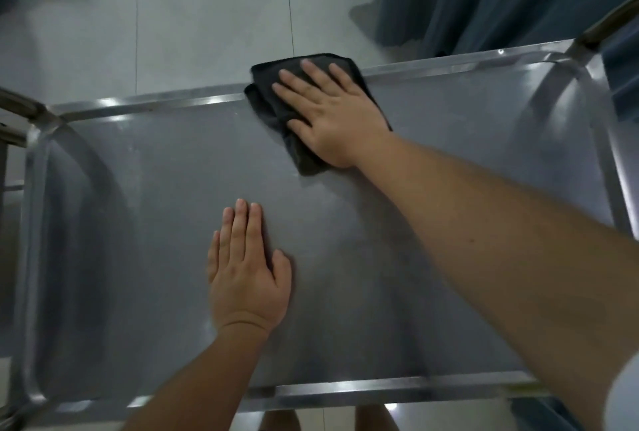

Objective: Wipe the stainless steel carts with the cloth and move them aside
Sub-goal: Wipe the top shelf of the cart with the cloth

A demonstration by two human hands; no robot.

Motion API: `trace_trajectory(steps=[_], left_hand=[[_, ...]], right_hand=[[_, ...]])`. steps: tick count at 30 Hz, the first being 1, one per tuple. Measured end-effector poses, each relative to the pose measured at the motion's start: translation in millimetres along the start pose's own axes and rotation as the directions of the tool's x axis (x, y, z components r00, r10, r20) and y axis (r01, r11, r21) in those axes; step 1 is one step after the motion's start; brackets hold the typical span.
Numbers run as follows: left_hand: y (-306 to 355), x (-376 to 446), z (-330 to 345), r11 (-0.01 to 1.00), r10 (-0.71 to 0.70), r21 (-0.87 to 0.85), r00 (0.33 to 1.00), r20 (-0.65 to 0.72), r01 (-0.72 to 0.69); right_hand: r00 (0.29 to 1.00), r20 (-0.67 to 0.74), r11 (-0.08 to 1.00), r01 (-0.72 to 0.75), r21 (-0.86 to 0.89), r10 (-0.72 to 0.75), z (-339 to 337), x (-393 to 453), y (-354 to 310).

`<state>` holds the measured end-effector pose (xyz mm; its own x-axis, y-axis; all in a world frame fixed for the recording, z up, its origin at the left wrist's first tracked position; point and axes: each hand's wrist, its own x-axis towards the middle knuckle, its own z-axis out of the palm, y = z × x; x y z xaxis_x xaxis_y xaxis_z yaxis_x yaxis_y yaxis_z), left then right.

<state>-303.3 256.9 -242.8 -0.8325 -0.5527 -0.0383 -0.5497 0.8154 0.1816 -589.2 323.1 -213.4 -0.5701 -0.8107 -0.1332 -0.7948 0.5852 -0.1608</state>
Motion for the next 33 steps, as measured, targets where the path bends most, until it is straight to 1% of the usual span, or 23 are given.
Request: trace_trajectory(steps=[4,7,11,15,19,24,29,33], left_hand=[[-1.4,-0.3,0.1,1.0,0.007,-0.003,1.0,0.011,-0.007],[-2.7,0.4,1.5,1.0,0.007,-0.002,1.0,0.004,-0.007],[-2.1,1.7,2.0,1.0,-0.004,-0.014,1.0,0.003,0.004],[0.4,1.5,-0.1,1.0,-0.009,-0.015,1.0,0.002,0.009],[2.9,0.7,-3.0,1.0,-0.01,-0.028,1.0,0.002,0.01],[4.6,2.2,-4.8,0.999,-0.01,-0.042,1.0,-0.003,0.009],[5.6,2.7,-8.0,0.999,0.002,-0.042,1.0,-0.001,-0.002],[9.8,2.1,-13.7,0.999,-0.003,-0.046,1.0,0.01,0.004]], right_hand=[[0.988,-0.021,0.988,-0.154,0.018,0.155,-7.5,-26.7,66.8],[0.962,-0.044,0.963,-0.269,0.031,0.27,-11.6,-56.0,117.5],[0.884,-0.057,0.885,-0.461,0.063,0.464,-18.5,-94.9,174.3],[0.795,-0.046,0.795,-0.602,0.069,0.606,-23.5,-126.9,210.7],[0.77,-0.042,0.771,-0.634,0.052,0.636,-21.6,-147.9,212.4],[0.707,-0.057,0.709,-0.704,0.041,0.705,-13.3,-186.3,200.4],[0.724,-0.045,0.725,-0.687,0.051,0.689,-5.6,-233.6,174.8],[0.715,-0.048,0.717,-0.695,0.061,0.697,8.0,-285.6,147.5]])
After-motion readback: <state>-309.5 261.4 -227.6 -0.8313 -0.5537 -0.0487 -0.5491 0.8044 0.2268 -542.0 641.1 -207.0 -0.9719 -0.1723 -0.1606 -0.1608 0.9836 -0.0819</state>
